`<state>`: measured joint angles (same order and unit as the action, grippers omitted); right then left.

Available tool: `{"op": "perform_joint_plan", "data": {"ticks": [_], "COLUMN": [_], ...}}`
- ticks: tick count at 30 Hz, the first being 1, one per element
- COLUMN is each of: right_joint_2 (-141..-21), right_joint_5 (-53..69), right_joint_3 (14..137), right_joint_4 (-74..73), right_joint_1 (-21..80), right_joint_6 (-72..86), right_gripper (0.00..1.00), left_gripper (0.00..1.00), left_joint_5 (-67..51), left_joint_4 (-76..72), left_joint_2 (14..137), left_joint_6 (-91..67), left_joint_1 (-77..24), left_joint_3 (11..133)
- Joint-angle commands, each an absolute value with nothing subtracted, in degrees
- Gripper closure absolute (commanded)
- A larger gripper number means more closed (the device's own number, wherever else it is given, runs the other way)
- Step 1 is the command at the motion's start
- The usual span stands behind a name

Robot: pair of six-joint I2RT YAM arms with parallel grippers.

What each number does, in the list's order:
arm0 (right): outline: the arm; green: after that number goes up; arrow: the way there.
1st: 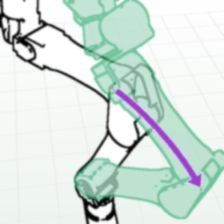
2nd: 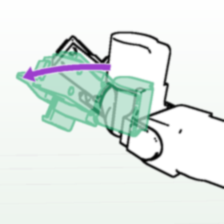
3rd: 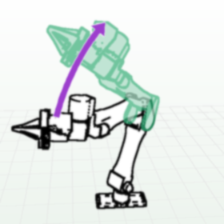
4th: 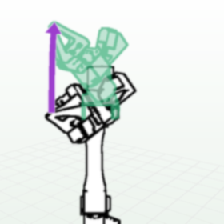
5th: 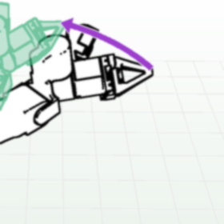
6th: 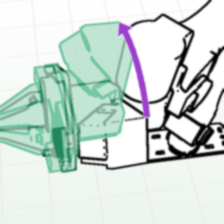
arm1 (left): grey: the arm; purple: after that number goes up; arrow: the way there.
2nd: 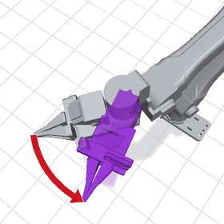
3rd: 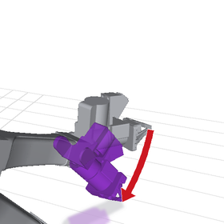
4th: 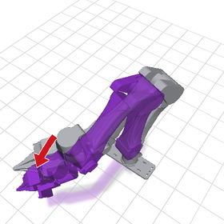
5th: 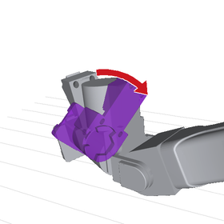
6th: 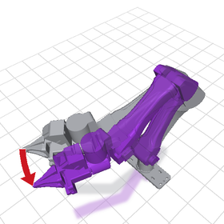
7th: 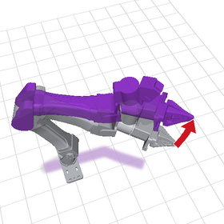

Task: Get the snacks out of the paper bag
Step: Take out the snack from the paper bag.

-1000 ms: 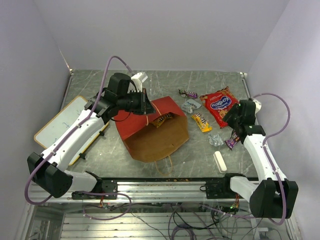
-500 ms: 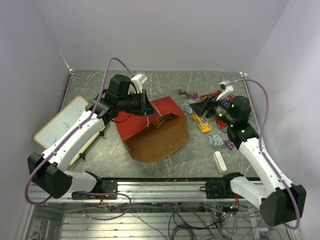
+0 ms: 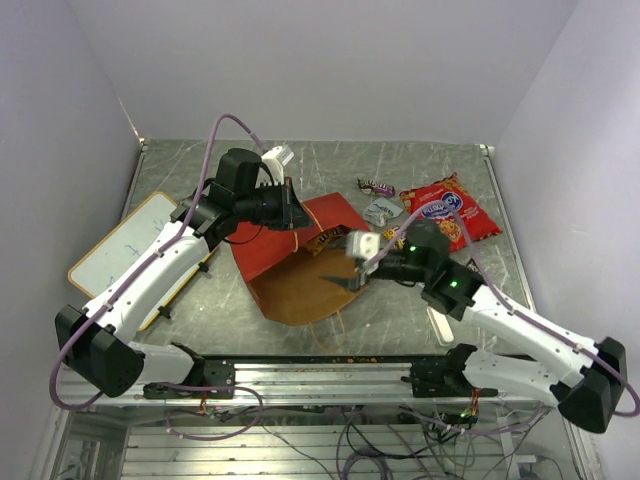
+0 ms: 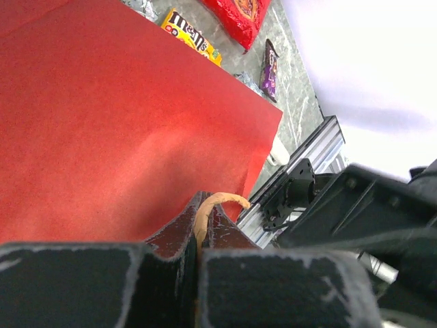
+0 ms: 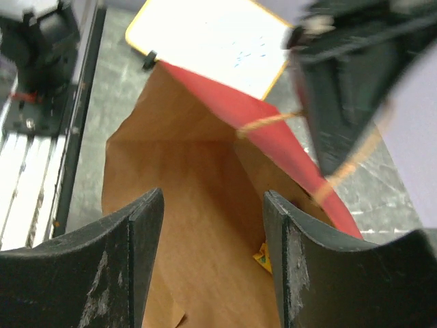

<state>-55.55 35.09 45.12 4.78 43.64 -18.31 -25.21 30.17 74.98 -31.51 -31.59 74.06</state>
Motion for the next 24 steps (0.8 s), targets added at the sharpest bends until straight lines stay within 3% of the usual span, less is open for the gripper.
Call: {"op": "perform_joint_plan", "data": {"ticks": [1, 6, 13, 24], "right_joint_2": [-60.7, -69.7, -82.9, -107.2], "right_joint_5": [24.4, 9.5, -5.9, -21.2], "right_joint_3": [48.0, 49.9, 51.9, 66.7], "right_joint_4": [-6.3, -9.9, -3.6, -4.4], "right_joint_1": [53.0, 59.5, 60.1, 57.5], "right_joint_6": [-42.4, -54.7, -68.6, -73.1], "right_gripper": [0.39, 0.4, 0.46, 0.47], "left_gripper": [0.93, 0.93, 0.93, 0.93], "left_joint_5": [-24.4, -24.3, -25.0, -26.9], "left_joint_4": [29.0, 29.0, 30.0, 32.1], "left_joint_2": [73.6, 73.0, 72.7, 73.5], "left_joint_6": [-31.7, -32.3, -31.0, -28.5], "left_joint_1": [-31.2, -31.3, -31.3, -31.2], "left_joint_3": [75.2, 75.6, 77.0, 79.2]}}
